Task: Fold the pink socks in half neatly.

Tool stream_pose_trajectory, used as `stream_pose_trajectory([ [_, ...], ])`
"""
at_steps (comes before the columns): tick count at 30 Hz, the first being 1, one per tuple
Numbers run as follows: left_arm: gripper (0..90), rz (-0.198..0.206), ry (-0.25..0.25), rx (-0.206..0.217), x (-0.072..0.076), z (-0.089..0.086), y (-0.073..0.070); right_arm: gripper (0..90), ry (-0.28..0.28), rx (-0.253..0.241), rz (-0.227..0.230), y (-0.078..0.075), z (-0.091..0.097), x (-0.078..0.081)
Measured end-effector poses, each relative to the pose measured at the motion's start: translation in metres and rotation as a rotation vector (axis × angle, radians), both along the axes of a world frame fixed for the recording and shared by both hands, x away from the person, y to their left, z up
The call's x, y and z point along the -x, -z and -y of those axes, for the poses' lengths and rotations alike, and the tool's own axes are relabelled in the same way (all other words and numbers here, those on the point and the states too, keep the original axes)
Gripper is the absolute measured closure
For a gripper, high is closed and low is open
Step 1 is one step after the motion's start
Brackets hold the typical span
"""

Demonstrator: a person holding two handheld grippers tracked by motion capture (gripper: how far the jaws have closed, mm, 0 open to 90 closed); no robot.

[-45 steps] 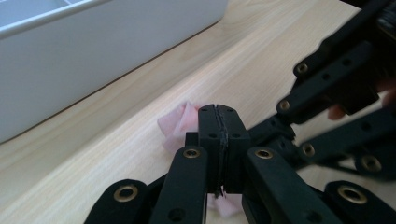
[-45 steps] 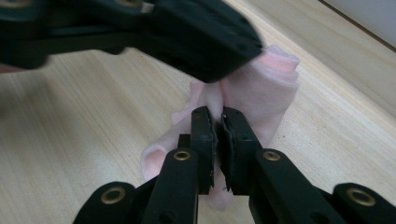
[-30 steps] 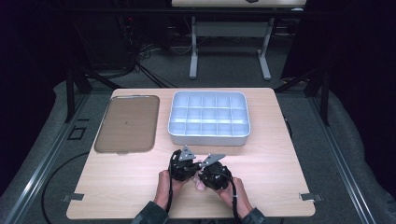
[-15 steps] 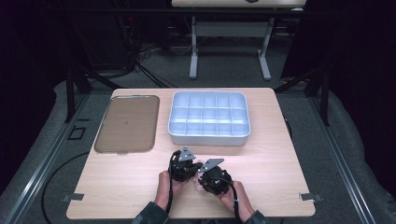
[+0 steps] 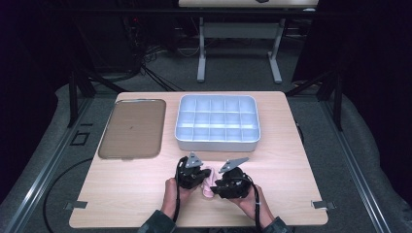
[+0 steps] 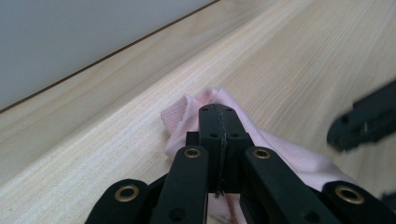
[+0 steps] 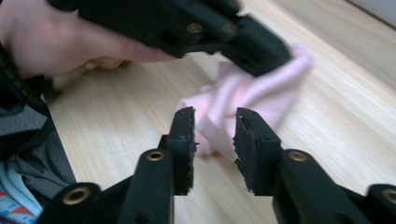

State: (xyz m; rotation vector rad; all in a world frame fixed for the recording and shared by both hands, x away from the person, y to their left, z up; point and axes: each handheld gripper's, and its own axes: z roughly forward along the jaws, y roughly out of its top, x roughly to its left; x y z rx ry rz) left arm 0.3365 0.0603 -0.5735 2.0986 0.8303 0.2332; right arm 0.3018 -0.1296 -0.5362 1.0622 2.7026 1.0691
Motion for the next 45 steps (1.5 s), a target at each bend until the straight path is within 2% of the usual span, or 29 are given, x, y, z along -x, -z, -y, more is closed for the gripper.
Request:
stream_pose_trajectory([
  [4, 90.0, 0.006, 0.0, -0.007, 0.0, 0.001, 0.0, 58.0, 0.092, -0.027, -0.031, -0.002, 0.009, -0.013],
  [5, 90.0, 0.005, 0.0, -0.006, 0.0, 0.0, 0.0, 57.5, 0.1, -0.024, -0.039, -0.001, 0.01, -0.016],
  [7, 90.0, 0.005, -0.001, -0.006, 0.0, 0.0, 0.0, 56.3, 0.13, -0.05, -0.065, 0.002, 0.009, -0.023],
  [9, 90.0, 0.004, -0.005, -0.005, 0.001, 0.001, 0.0, 54.2, 0.145, -0.047, -0.093, 0.007, 0.006, -0.028],
  [13, 90.0, 0.005, -0.004, -0.006, 0.001, 0.001, 0.0, 48.8, 0.142, -0.033, -0.124, 0.014, -0.003, -0.03],
  [18, 90.0, 0.007, -0.003, -0.008, 0.001, 0.0, 0.0, 47.6, 0.155, 0.0, -0.125, 0.019, -0.009, -0.032],
  [19, 90.0, 0.007, -0.003, -0.008, 0.001, 0.0, 0.0, 47.9, 0.166, -0.003, -0.116, 0.02, -0.012, -0.031],
  [20, 90.0, 0.006, -0.003, -0.007, 0.001, 0.0, 0.0, 48.3, 0.163, 0.015, -0.112, 0.02, -0.013, -0.031],
  [22, 90.0, 0.004, -0.006, -0.003, 0.001, 0.0, 0.0, 49.7, 0.133, 0.02, -0.15, 0.02, -0.015, -0.03],
  [26, 90.0, 0.005, -0.003, -0.006, 0.001, 0.0, 0.0, 51.4, 0.14, 0.052, -0.147, 0.021, -0.019, -0.029],
  [31, 89.9, -0.004, -0.001, 0.008, 0.0, -0.002, 0.0, 55.0, 0.137, 0.064, -0.163, 0.021, -0.021, -0.029],
  [35, 89.9, -0.003, 0.0, 0.004, 0.0, -0.001, 0.0, 56.9, 0.14, 0.069, -0.2, 0.021, -0.019, -0.032],
  [45, 89.8, -0.002, -0.003, 0.007, 0.0, -0.002, 0.0, 61.3, 0.136, 0.067, -0.207, 0.022, -0.017, -0.034],
])
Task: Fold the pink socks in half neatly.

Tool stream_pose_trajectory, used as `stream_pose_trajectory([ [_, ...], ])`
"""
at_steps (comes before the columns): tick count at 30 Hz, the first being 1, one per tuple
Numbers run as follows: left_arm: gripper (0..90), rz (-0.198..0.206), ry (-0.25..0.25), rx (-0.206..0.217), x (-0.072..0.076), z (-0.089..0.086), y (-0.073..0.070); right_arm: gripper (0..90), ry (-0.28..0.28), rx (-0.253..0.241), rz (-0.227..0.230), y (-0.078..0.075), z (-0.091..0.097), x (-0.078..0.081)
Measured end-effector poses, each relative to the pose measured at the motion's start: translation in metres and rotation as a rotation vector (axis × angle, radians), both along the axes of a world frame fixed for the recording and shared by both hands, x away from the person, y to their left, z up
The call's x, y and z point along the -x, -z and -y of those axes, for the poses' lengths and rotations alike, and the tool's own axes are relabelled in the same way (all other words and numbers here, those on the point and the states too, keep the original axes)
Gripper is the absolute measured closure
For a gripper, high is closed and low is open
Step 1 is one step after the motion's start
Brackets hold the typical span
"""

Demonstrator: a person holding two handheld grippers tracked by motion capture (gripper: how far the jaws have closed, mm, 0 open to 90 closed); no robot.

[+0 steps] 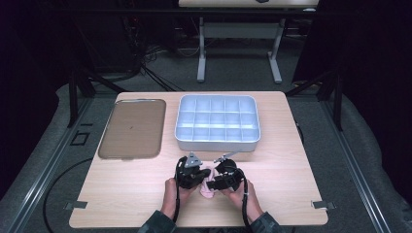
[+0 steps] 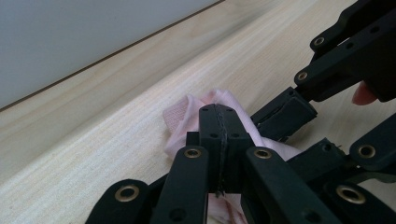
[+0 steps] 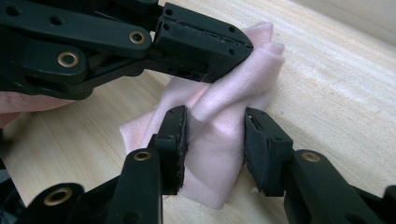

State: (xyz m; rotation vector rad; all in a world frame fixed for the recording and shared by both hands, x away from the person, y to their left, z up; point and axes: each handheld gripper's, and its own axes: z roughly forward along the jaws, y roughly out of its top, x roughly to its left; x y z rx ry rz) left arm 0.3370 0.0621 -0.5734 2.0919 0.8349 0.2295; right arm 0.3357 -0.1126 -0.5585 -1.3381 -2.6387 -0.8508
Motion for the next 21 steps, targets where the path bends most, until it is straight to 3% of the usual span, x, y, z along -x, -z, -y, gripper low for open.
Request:
stream_pose_trajectory([
  [14, 89.0, 0.014, -0.025, 0.016, 0.002, -0.002, -0.001, 73.3, -0.059, -0.016, 0.016, -0.002, -0.002, 0.0],
  [18, 77.2, 0.033, -0.077, 0.03, 0.003, -0.01, -0.005, 73.8, -0.061, -0.023, 0.014, -0.002, -0.003, 0.0],
  [21, 62.2, 0.024, -0.136, 0.033, 0.003, -0.021, -0.006, 73.7, -0.067, -0.023, 0.022, -0.002, -0.003, 0.0],
])
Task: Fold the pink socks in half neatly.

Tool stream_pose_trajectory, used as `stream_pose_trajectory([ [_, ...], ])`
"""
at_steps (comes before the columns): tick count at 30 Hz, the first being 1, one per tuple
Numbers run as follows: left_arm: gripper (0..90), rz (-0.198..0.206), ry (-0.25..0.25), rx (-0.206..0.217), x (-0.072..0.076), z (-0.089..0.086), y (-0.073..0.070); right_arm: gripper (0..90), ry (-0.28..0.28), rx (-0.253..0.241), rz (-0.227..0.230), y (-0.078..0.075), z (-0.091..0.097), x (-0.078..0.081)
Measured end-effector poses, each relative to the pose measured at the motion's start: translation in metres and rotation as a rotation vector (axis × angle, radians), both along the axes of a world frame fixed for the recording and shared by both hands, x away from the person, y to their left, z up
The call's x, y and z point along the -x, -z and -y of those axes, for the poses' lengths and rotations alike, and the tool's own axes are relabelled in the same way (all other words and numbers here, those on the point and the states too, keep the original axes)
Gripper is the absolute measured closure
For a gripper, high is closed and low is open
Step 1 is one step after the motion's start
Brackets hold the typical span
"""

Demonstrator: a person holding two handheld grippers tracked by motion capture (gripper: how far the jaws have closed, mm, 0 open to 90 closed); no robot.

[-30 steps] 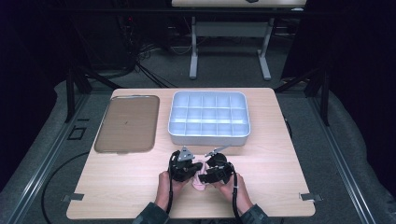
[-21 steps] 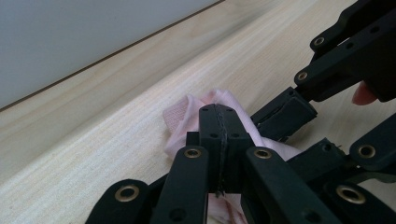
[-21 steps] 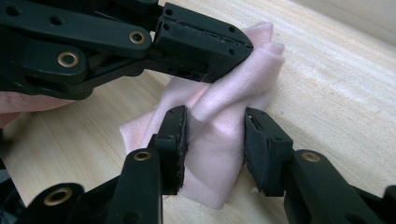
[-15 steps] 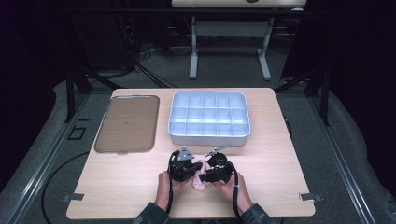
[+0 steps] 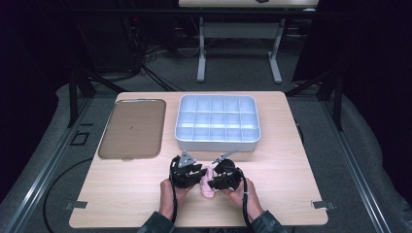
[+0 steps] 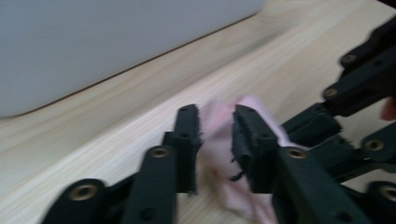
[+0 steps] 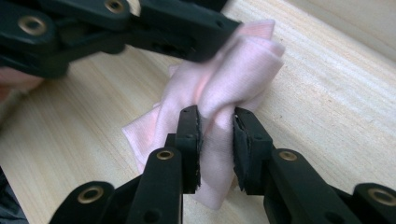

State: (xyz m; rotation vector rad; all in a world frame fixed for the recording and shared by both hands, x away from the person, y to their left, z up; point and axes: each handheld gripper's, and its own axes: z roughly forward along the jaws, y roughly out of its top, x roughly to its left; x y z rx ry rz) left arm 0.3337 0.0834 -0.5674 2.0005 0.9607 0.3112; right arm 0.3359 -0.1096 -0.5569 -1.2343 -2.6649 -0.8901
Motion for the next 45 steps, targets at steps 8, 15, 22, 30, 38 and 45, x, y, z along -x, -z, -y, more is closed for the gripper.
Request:
stream_pose_trajectory([
  [8, 30.7, 0.016, -0.144, 0.002, 0.013, -0.046, -0.001, 73.6, 0.008, 0.005, 0.01, 0.001, 0.001, 0.0],
  [15, 18.8, 0.028, -0.242, -0.052, 0.026, -0.073, 0.008, 73.5, 0.005, 0.008, -0.007, 0.0, 0.003, -0.002],
  [22, 15.3, 0.019, -0.256, -0.107, 0.032, -0.075, 0.017, 73.7, 0.024, 0.003, 0.021, 0.003, 0.003, -0.003],
  [30, 14.1, -0.013, -0.223, -0.153, 0.031, -0.07, 0.023, 73.6, 0.003, 0.009, 0.022, 0.002, 0.005, -0.003],
  [38, 11.9, -0.006, -0.221, -0.175, 0.031, -0.068, 0.024, 76.8, -0.014, -0.005, 0.079, 0.002, 0.0, 0.002],
  [45, 11.9, -0.006, -0.222, -0.175, 0.031, -0.068, 0.024, 79.5, -0.024, 0.001, 0.128, 0.003, 0.001, 0.006],
])
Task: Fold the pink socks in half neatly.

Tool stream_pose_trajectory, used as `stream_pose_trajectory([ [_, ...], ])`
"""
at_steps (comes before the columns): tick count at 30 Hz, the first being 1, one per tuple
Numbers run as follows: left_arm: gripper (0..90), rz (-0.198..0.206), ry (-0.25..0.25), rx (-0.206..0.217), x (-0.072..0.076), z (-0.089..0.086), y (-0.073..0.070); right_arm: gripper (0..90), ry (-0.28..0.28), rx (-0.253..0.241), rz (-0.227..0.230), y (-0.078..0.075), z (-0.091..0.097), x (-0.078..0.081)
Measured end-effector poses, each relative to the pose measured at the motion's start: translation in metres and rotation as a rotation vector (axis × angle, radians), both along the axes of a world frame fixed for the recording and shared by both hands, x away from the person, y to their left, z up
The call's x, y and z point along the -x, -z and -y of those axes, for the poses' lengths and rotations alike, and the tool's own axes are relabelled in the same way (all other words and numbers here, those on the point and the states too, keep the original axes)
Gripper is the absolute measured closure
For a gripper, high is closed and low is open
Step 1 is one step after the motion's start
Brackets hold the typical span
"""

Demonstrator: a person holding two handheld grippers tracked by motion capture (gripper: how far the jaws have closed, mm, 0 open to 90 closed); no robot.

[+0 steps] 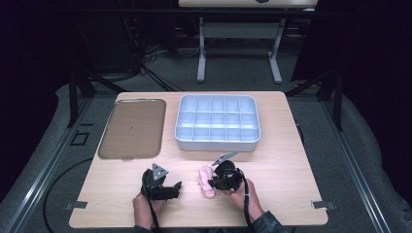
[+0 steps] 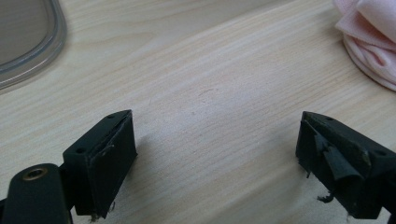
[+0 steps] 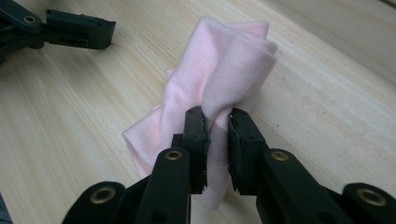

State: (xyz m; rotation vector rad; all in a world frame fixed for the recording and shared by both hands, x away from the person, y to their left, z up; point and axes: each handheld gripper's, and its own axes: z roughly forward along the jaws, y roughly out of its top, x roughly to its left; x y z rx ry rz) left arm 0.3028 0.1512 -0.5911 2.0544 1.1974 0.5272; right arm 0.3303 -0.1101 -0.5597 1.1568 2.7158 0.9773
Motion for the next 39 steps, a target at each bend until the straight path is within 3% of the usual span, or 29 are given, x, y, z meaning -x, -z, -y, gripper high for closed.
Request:
stream_pose_trajectory([
  [5, 11.9, 0.001, 0.0, -0.001, 0.0, 0.0, 0.0, 79.9, 0.001, -0.022, -0.028, 0.0, 0.004, -0.002],
  [8, 11.9, 0.0, 0.0, 0.0, 0.0, 0.0, 0.0, 80.2, 0.003, -0.02, -0.011, 0.0, 0.004, -0.001],
  [11, 11.9, 0.0, -0.001, 0.0, 0.0, 0.0, 0.0, 80.6, -0.004, -0.03, -0.029, -0.001, 0.005, -0.001],
  [28, 11.9, 0.0, -0.001, 0.0, 0.0, 0.0, 0.0, 83.4, -0.008, -0.071, 0.019, -0.002, 0.005, 0.004],
  [33, 11.9, 0.0, -0.001, 0.0, 0.0, 0.0, 0.0, 83.5, -0.02, -0.13, 0.032, -0.005, 0.007, 0.005],
  [34, 11.9, 0.001, -0.001, 0.001, 0.0, 0.0, 0.0, 83.5, -0.033, -0.169, 0.038, -0.006, 0.008, 0.005],
  [39, 11.9, 0.0, -0.001, 0.001, 0.0, 0.0, 0.0, 83.5, -0.019, -0.217, 0.103, -0.011, 0.007, 0.008],
])
